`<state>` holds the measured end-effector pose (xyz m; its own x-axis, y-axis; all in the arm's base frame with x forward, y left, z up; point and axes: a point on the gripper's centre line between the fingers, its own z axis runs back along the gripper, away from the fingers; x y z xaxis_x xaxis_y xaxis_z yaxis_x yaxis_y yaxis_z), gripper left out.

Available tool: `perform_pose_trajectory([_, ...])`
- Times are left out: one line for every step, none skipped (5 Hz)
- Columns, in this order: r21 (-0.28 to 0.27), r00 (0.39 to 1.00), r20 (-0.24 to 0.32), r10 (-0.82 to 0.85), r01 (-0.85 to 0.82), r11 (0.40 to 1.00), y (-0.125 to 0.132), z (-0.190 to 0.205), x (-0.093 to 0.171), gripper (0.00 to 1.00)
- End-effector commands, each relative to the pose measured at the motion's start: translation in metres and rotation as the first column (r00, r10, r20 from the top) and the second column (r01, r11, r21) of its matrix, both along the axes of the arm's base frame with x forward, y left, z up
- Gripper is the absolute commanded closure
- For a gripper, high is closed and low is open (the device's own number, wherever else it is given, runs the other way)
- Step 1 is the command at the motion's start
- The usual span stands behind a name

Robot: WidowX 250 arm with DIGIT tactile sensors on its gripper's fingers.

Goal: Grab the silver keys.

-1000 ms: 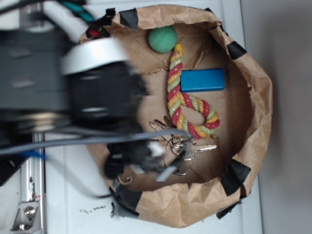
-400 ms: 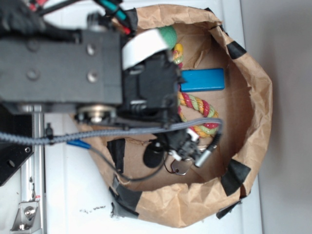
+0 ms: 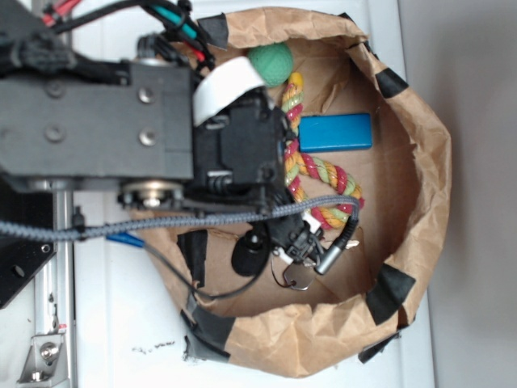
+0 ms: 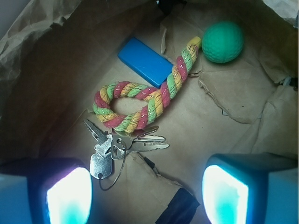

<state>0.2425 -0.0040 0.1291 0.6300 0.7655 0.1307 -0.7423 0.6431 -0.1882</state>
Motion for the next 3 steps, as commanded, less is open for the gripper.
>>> perform_pose_trajectory([0.001,0.999,0.048,-0.014,0.014,1.0,0.0,0.011,0.004,0.0])
perform_pose_trajectory([0.001,0.999,0.048,-0.014,0.014,1.0,0.0,0.011,0.004,0.0])
perform_pose_trajectory([0.012,1.0,0.014,-0.008,0.008,1.0,-0.005,-0.011,0.019,0.0])
